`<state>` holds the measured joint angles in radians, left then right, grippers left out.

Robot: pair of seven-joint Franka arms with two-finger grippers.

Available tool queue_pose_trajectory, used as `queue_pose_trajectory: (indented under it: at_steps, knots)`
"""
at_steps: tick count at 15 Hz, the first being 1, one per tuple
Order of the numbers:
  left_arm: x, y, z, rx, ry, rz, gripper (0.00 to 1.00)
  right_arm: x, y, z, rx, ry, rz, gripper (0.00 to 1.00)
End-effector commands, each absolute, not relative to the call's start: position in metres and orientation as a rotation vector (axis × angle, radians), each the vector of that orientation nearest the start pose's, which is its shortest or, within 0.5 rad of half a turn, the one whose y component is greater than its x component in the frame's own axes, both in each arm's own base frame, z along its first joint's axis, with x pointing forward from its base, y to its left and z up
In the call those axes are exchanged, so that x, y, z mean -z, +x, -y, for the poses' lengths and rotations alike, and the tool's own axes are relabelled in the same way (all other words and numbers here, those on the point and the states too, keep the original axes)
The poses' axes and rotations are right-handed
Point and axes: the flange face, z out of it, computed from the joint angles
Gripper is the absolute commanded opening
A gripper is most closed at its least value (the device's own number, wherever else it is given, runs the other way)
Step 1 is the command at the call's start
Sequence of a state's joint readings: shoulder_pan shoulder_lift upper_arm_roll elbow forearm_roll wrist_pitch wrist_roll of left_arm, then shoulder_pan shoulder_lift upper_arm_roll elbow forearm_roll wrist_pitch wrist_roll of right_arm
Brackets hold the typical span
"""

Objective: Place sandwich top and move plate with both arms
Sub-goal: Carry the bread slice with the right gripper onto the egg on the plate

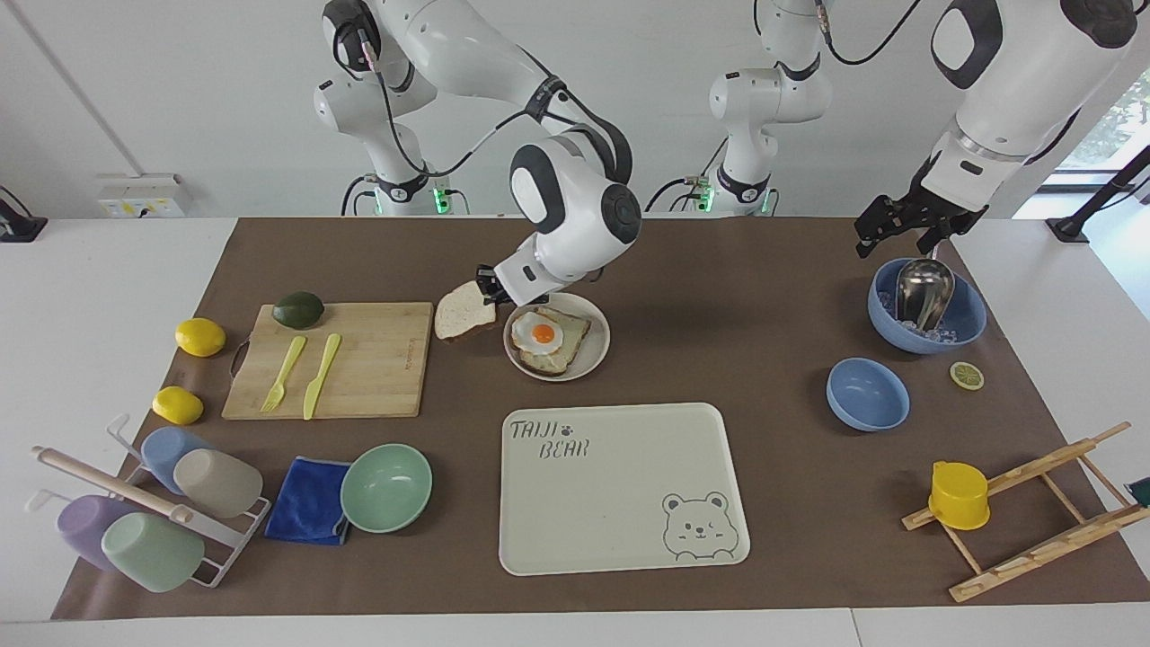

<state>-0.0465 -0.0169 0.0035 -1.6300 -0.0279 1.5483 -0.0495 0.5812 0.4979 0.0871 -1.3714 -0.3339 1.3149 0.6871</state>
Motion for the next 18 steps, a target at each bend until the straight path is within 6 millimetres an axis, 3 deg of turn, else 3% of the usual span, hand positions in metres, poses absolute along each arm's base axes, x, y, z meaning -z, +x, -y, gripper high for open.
queue_pose_trajectory:
  at_steps: [1,4,6,10,13,14,15,16,17,18]
  knots:
    - [-0.605,0.538,0.018,-0.076,-3.152,0.032,1.0,-0.41,0.523,-0.401,0.278,2.613,-0.076,0.0]
    - [-0.601,0.535,0.003,-0.071,-3.152,0.073,1.0,-0.404,0.518,-0.409,0.322,2.7,-0.041,0.0]
    - [-0.596,0.531,-0.012,-0.082,-3.151,0.119,1.0,-0.389,0.509,-0.42,0.311,2.718,-0.051,0.0]
    - [-0.591,0.528,-0.02,-0.077,-3.152,0.127,1.0,-0.358,0.507,-0.413,0.266,2.757,-0.056,0.0]
    - [-0.59,0.528,-0.02,-0.077,-3.152,0.127,1.0,-0.356,0.508,-0.42,0.257,2.834,-0.016,0.0]
    - [-0.591,0.528,-0.02,-0.075,-3.152,0.122,1.0,-0.352,0.507,-0.421,0.242,2.846,0.021,0.1]
    - [-0.59,0.529,-0.02,-0.075,-3.152,0.122,1.0,-0.351,0.508,-0.422,0.219,2.862,0.048,0.27]
    - [-0.589,0.529,-0.02,-0.068,-3.152,0.12,1.0,-0.351,0.508,-0.424,0.217,2.874,0.067,0.29]
    - [-0.589,0.528,-0.018,-0.051,-3.153,0.116,1.0,-0.35,0.508,-0.423,0.225,2.881,0.075,0.41]
    - [-0.586,0.528,-0.016,-0.039,-3.153,0.113,1.0,-0.35,0.51,-0.421,0.223,2.885,0.081,0.46]
